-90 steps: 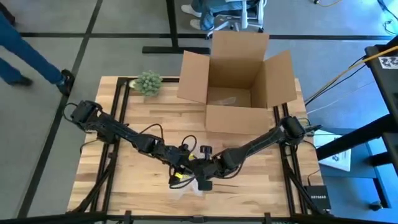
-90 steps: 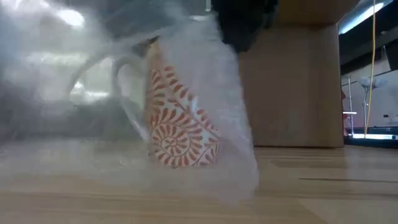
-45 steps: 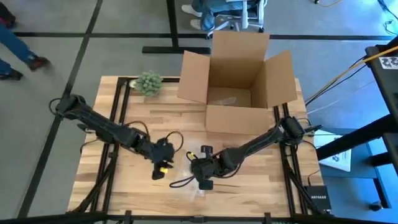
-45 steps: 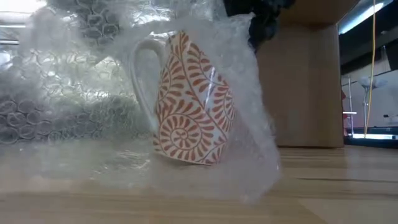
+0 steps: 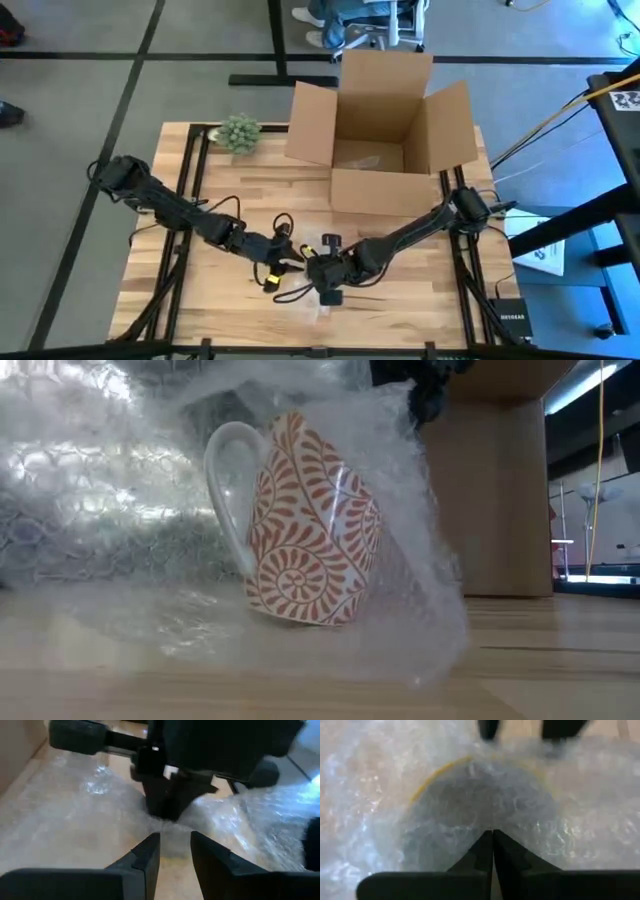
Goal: Wrap mug
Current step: Wrap the orange patterned mug with the bubble wrap
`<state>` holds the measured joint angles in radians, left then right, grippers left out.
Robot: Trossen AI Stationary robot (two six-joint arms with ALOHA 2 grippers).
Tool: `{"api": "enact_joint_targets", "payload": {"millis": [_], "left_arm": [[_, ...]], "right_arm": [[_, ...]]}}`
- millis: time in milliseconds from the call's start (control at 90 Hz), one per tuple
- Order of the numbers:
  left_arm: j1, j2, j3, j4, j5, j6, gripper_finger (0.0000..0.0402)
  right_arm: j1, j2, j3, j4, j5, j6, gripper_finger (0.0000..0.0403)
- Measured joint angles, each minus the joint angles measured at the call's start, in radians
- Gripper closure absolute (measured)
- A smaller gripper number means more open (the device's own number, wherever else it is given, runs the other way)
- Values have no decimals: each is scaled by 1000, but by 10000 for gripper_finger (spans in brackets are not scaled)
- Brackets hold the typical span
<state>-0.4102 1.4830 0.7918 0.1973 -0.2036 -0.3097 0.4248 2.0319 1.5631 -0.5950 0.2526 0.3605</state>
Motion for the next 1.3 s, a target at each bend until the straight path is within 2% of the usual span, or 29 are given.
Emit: {"api": "enact_joint_targets", "payload": {"millis": [211,400,633,744,856,956,1056,1133,1300], "left_arm": [[1,88,0,107,50,-4,310],[1,169,5,153,77,-54,310],[0,157,4,145,78,-57,310],[-1,156,3,151,78,-54,310],[-2,156,2,154,78,-56,310],[-4,157,1,165,79,-57,310],[-8,158,1,178,79,-45,310],[-8,158,0,177,81,-41,310],[-8,158,0,178,81,-49,310]], "right_arm": [[-4,0,0,51,7,-22,402],[-6,-4,14,16,6,-20,402],[-6,-22,189,-273,25,-28,402],[-6,-26,267,-468,116,-25,402],[-12,-37,277,-591,263,6,402],[-43,-43,220,-565,295,19,402],[-78,-38,135,-378,266,-35,402],[-82,-37,115,-260,228,-78,402],[-28,-48,150,-197,78,-110,402]]}}
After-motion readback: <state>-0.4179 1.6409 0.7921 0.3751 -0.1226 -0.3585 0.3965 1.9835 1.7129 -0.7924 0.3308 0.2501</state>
